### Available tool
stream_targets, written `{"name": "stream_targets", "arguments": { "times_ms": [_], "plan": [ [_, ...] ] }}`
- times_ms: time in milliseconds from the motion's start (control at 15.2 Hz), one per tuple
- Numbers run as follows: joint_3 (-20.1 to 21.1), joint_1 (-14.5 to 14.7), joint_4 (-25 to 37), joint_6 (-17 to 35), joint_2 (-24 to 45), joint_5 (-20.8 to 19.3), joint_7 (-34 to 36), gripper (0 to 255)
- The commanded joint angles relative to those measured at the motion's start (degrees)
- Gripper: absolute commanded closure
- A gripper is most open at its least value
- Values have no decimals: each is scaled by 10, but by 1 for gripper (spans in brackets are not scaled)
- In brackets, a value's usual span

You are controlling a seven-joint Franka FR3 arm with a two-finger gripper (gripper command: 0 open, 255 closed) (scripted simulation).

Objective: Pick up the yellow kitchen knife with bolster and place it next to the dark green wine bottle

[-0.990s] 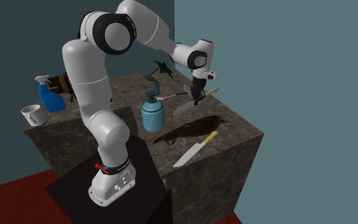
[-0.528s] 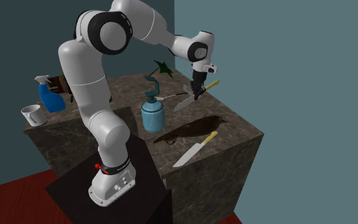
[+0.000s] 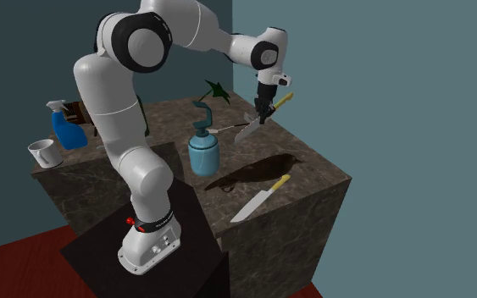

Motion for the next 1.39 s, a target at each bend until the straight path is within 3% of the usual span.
{"name": "stream_targets", "arguments": {
  "times_ms": [0,1320],
  "plan": [
    [0,0,11,-14,-3,-1,1,255],
    [0,0,163,-168,-5,-2,7,255]
  ]
}}
